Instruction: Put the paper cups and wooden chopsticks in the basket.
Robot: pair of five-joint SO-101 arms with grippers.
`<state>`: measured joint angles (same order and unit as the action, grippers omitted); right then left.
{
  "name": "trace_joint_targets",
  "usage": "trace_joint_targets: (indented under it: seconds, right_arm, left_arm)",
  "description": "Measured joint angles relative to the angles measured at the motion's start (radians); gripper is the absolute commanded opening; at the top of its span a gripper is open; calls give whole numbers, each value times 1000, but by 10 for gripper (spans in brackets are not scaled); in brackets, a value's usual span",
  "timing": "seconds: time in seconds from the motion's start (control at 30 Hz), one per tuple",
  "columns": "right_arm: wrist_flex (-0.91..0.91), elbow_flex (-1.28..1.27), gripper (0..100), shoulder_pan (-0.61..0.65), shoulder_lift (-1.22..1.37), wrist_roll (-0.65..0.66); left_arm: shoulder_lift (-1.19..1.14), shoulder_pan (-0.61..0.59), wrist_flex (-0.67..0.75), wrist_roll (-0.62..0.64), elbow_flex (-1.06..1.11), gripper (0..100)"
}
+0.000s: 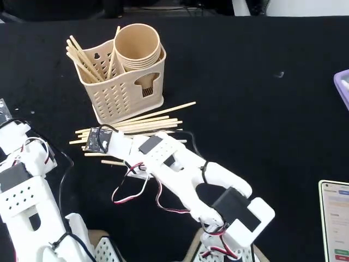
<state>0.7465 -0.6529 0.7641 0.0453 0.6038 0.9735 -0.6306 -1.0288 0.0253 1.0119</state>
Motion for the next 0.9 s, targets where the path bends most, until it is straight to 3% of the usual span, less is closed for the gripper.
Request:
trace_joint_targets:
  seconds: [0.3, 0.53, 0.77, 0.9]
  right_arm:
    - [32, 0, 17, -23, -87, 0]
    - [32, 18, 233, -21, -57, 0]
    - [32, 115, 173, -28, 115, 2]
    - [48, 135, 5, -29, 132, 2]
  left_arm:
    - [0, 0, 0, 0, 0, 102]
    - [0, 0, 0, 0, 0, 102]
    - [0, 0, 0, 0, 0, 102]
    - [0, 0, 0, 0, 0, 102]
